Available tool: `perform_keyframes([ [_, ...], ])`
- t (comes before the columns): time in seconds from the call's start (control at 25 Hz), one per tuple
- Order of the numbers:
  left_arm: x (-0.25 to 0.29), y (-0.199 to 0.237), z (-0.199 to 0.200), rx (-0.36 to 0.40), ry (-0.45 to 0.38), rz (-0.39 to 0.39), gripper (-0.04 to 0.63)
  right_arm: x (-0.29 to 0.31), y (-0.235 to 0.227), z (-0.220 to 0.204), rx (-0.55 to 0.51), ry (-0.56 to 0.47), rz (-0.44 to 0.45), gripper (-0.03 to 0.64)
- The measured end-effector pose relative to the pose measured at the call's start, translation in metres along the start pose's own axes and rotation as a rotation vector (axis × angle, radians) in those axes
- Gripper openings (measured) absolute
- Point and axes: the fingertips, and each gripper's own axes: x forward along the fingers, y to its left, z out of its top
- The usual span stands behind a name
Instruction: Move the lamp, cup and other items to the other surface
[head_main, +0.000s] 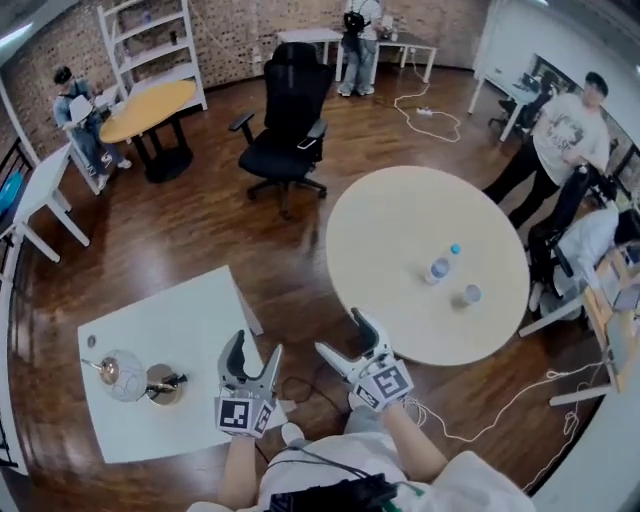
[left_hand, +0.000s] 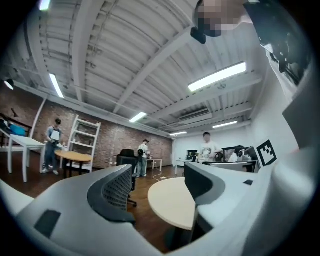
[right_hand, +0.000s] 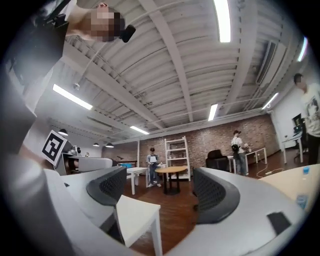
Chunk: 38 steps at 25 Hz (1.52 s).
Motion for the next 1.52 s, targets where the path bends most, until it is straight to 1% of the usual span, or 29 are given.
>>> perform_keyframes([
  [0.12, 0.049, -0.042, 0.006, -0.008, -0.028, -0.125, 0.322, -0.041, -0.055, 0.021, -0.036, -0.045, -0.144, 0.451],
  [0.2, 0.077, -0.071, 0.007, -0.018, -0.031, -0.204, 0.322, -0.07, -0.086, 0.036, -0.05, -0.071, -0.232, 0.451],
  [0.4, 0.132, -0.14, 0.0, -0.075, 0.004, -0.381, 0.313, -0.143, -0.144, 0.059, -0.074, -0.101, -0.431, 0.451],
  [0.48, 0.146, -0.163, -0.001, -0.083, 0.0, -0.421, 0.313, -0.167, -0.16, 0.064, -0.078, -0.104, -0.48, 0.451],
  [0.6, 0.163, -0.197, 0.0, -0.076, -0.024, -0.476, 0.313, -0.198, -0.18, 0.067, -0.081, -0.107, -0.545, 0.451],
  [0.68, 0.17, -0.223, -0.002, -0.061, -0.024, -0.524, 0.313, -0.221, -0.191, 0.065, -0.075, -0.103, -0.593, 0.45],
  [0.84, 0.182, -0.253, -0.01, -0.029, -0.013, -0.6, 0.313, -0.244, -0.204, 0.058, -0.053, -0.101, -0.653, 0.449],
  [0.96, 0.191, -0.271, -0.013, -0.027, -0.005, -0.642, 0.313, -0.259, -0.212, 0.054, -0.039, -0.092, -0.694, 0.449],
  [1.12, 0.202, -0.297, -0.017, -0.026, 0.003, -0.69, 0.313, -0.285, -0.227, 0.048, -0.047, -0.094, -0.754, 0.449],
  [1.28, 0.212, -0.319, -0.025, -0.027, 0.004, -0.736, 0.313, -0.304, -0.239, 0.039, -0.02, -0.081, -0.804, 0.448],
  [1.4, 0.218, -0.333, -0.032, -0.023, 0.007, -0.766, 0.313, -0.315, -0.248, 0.03, 0.001, -0.067, -0.828, 0.442],
  [1.48, 0.222, -0.345, -0.036, -0.015, 0.009, -0.782, 0.313, -0.32, -0.255, 0.022, 0.016, -0.046, -0.829, 0.417],
  [1.52, 0.224, -0.352, -0.038, -0.01, 0.01, -0.79, 0.313, -0.322, -0.259, 0.018, 0.022, -0.032, -0.826, 0.416],
])
